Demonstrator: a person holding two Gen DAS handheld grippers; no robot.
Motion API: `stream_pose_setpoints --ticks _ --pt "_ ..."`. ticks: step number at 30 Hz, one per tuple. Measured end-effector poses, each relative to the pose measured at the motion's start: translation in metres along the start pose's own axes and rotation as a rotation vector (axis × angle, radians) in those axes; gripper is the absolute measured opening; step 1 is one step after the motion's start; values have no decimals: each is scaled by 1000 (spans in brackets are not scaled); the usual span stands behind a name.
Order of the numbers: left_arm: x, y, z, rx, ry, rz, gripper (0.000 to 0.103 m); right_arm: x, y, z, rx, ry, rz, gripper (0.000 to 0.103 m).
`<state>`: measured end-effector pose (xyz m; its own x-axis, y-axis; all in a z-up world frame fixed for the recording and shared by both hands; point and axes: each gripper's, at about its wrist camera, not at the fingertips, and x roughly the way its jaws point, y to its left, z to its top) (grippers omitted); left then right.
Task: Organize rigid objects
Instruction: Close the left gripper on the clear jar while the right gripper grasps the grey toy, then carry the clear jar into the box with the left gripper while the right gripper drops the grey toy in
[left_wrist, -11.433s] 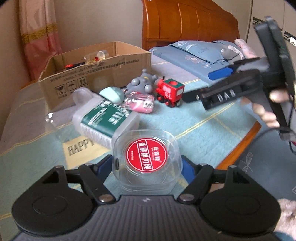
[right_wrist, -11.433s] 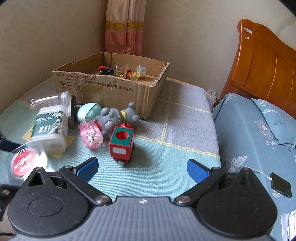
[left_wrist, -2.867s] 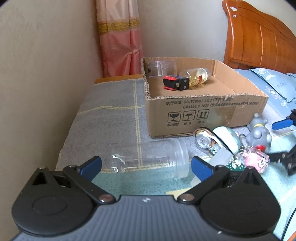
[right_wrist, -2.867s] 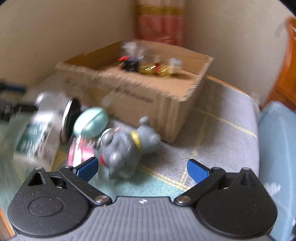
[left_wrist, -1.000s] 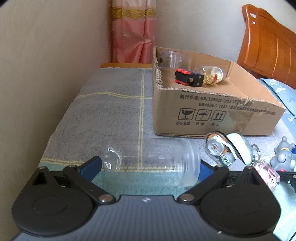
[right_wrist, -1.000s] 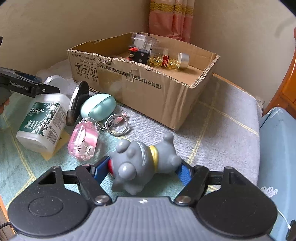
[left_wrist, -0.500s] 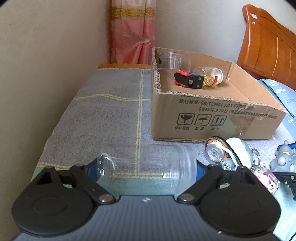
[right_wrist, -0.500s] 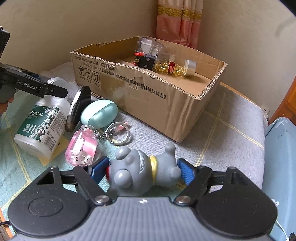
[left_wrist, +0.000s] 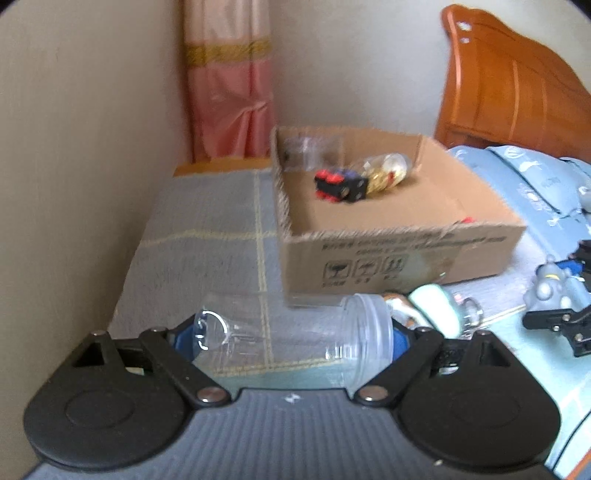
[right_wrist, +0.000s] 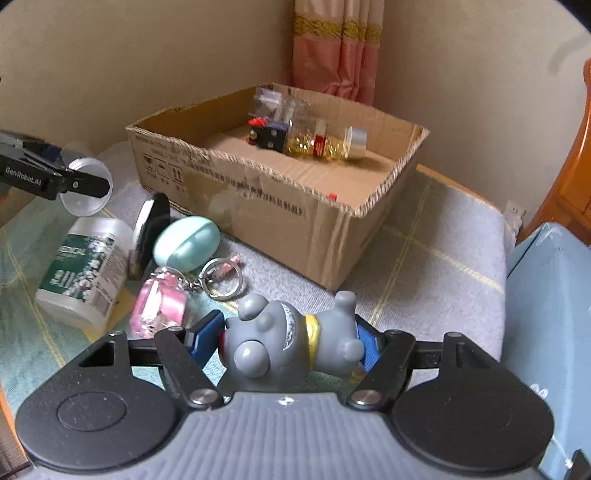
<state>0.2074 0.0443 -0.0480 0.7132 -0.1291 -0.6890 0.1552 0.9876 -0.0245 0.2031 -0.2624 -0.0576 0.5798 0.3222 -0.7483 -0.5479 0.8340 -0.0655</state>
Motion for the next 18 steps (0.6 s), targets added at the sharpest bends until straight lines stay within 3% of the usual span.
stream_pose_setpoints --ticks 10,18 --pt "-43 -28 45 96 -117 -63 91 -41 8 35 -85 -55 7 77" --pt "-16 -48 93 142 -132 -86 91 -57 0 81 -54 -132 9 77"
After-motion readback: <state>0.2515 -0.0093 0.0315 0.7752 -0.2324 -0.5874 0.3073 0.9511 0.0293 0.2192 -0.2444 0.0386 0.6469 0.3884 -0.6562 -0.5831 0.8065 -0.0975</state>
